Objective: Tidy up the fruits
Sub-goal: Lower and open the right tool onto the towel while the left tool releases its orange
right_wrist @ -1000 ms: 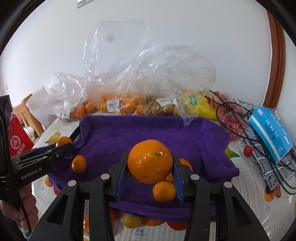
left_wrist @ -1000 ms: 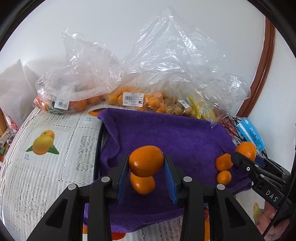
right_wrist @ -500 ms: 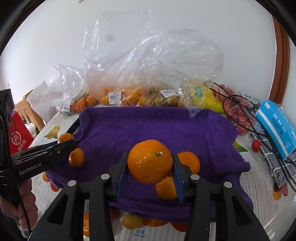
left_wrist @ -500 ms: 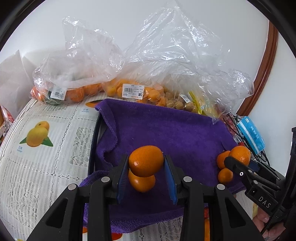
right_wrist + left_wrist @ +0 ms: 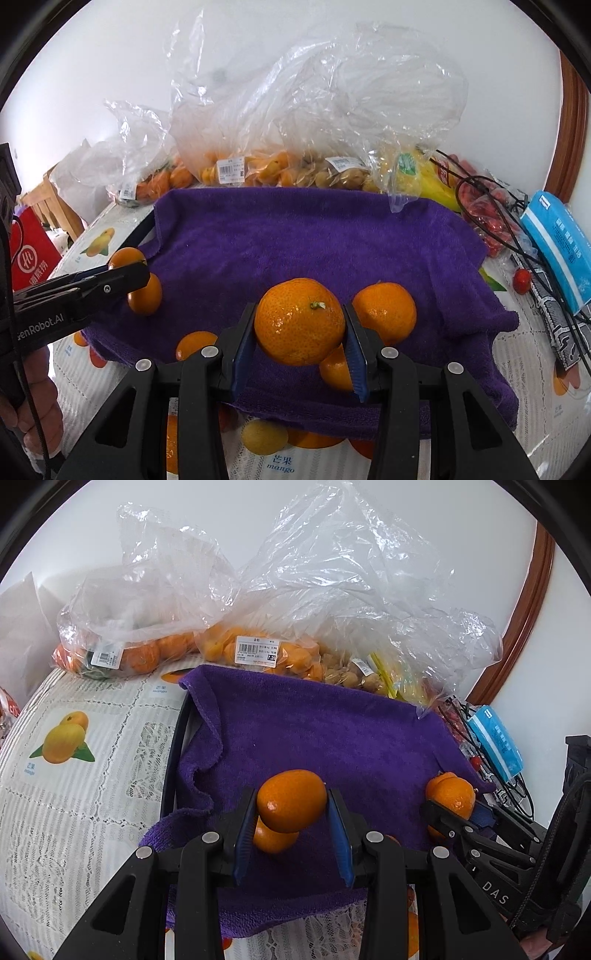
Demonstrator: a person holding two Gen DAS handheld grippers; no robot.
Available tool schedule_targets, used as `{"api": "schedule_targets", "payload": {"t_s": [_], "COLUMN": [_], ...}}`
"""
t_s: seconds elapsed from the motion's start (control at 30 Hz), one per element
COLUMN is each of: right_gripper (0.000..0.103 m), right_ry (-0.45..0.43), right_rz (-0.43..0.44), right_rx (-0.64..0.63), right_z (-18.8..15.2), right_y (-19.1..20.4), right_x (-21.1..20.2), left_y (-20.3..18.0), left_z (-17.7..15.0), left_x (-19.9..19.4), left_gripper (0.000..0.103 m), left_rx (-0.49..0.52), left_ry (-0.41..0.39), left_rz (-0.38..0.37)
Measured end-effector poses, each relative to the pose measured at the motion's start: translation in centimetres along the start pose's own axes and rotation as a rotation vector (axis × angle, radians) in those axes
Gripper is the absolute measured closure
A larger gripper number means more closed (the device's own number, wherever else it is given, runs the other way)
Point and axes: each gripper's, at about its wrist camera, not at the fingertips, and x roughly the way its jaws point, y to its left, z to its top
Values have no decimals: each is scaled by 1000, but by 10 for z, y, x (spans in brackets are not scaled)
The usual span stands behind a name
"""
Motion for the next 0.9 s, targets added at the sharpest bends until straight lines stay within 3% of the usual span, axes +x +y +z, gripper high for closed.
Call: {"api": "schedule_targets", "payload": {"t_s": [0.9], "right_gripper": [59], "right_ry": [-7], "right_rz": [-16], "right_rx": [11], "right_z": [0], "right_y": [-5], "right_x": [-3], "left_y": [-4], "left_z": [-1], "left_x": [1], "left_gripper": [67], "left_rx": [14], "left_ry": [7], "left_rz": [-20]}}
